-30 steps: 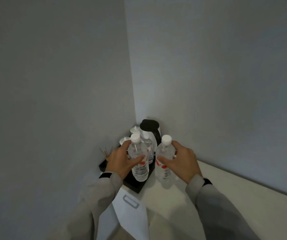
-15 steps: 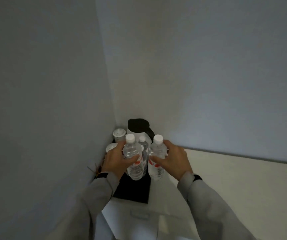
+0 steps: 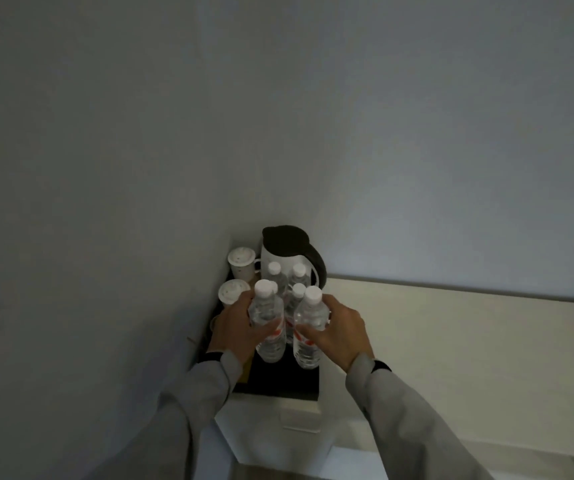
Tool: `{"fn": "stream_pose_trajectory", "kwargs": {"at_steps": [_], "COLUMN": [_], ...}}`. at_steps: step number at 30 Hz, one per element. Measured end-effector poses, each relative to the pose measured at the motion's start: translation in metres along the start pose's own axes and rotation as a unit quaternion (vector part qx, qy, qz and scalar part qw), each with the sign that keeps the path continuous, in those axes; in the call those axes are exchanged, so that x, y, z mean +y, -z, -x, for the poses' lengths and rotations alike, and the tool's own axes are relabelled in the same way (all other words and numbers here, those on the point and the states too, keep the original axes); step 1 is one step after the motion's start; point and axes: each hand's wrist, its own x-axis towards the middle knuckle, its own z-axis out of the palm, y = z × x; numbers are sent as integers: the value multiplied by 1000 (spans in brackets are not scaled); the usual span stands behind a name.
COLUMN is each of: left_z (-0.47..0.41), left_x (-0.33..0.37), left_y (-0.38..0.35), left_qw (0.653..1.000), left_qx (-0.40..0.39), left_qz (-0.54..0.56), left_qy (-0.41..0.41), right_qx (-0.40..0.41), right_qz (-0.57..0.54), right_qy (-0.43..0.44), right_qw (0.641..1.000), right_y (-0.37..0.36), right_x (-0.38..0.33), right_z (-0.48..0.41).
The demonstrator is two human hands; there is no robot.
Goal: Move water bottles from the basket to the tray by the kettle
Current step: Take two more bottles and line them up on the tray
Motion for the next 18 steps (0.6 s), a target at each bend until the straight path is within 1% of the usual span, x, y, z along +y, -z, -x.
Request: {"fn": "stream_pose_trajectory", "kwargs": {"at_steps": [5, 10, 18], "left_z": [-5, -11, -17], "left_x": [-22, -38, -46], "left_y": [-4, -10, -18], "left_qw": [1000, 1000, 999], "left_qx": [4, -1, -6], "left_qz": [-11, -20, -29], "left_qy": [26, 22, 22], "right_qx": [-1, -13, -4], "right_qz": [13, 21, 9], "right_qy": [-15, -29, -43], "right_qw": [1000, 999, 999], "right_y": [-27, -47, -64], "right_x": [12, 22, 28], "right_z": [-12, -19, -23]}}
